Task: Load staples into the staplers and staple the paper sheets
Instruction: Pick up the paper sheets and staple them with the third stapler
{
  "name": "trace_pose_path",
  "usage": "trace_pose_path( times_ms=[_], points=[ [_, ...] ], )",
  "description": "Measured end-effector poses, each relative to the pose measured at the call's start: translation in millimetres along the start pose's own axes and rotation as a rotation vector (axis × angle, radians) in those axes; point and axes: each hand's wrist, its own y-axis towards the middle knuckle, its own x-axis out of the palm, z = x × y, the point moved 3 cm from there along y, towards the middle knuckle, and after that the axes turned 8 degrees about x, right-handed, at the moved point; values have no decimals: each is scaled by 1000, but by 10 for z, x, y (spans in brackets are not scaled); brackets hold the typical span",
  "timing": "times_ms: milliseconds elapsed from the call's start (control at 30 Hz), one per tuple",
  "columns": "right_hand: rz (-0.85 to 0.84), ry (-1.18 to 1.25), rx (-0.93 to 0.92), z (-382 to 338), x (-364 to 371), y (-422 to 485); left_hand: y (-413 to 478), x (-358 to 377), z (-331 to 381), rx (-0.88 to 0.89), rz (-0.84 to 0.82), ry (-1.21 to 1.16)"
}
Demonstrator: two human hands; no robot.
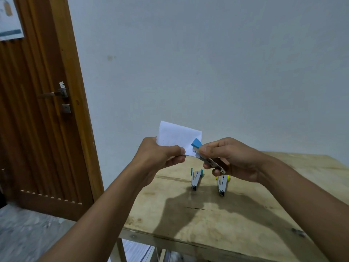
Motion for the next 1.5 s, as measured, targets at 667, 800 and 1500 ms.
trace_pose_path(
  times_ms=[667, 800, 1500],
  points=[
    [316, 93, 32, 8, 200, 71, 19, 68, 30, -52, 41, -41],
    [235, 92, 72, 36, 239, 38, 5, -2, 5, -53, 50, -51],
    [516, -118, 117, 457, 429, 944, 330, -672, -854, -65, 364, 404]
  ],
)
